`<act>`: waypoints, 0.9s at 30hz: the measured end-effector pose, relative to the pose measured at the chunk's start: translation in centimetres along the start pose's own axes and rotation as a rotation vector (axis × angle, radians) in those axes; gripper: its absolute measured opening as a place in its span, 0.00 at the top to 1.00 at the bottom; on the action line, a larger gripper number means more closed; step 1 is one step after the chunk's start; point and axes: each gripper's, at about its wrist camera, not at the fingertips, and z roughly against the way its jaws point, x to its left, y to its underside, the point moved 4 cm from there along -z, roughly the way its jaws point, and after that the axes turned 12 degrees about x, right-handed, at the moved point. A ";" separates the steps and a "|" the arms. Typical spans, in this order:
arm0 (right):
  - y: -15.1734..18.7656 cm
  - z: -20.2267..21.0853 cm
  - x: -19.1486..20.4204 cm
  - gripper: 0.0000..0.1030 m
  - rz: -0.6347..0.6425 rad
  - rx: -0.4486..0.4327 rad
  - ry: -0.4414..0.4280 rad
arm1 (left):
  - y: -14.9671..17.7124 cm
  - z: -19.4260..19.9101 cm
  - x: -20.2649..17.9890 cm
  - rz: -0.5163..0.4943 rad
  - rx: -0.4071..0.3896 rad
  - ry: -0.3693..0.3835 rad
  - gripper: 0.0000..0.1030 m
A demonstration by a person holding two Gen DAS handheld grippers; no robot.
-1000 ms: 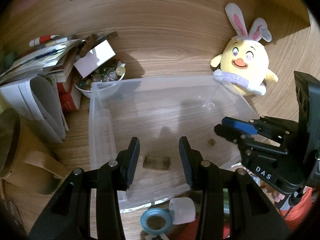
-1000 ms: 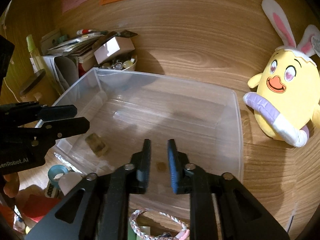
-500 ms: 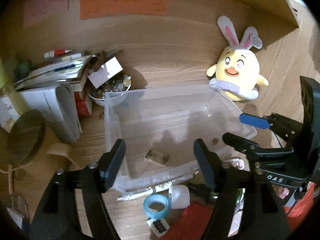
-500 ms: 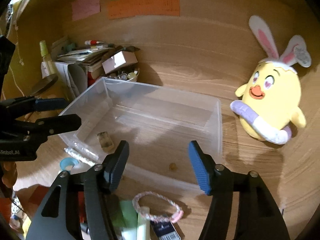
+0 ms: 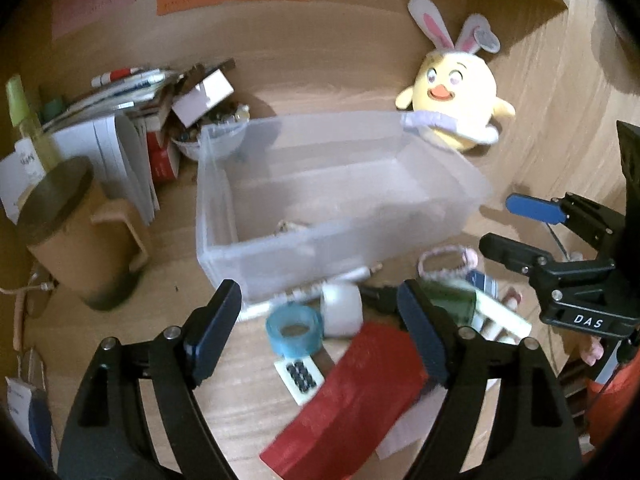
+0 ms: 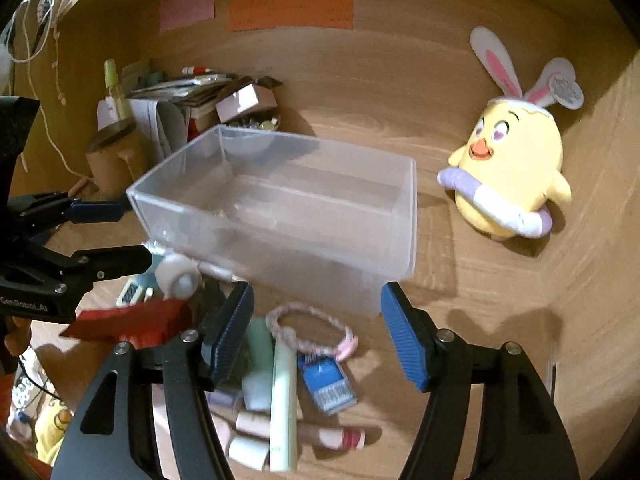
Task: Organize objects
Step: 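Grasp the pale green tube with the right tool while the left tool reaches for the red pouch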
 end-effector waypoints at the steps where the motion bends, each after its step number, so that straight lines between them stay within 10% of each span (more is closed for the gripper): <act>1: 0.4 0.0 0.0 0.39 -0.006 0.004 -0.003 | 0.3 -0.1 -0.1 -0.001 0.005 0.003 0.22; 27: 6.2 -2.4 0.4 0.69 -0.040 0.149 -0.127 | 3.8 -3.5 -3.8 -0.103 0.110 0.091 0.17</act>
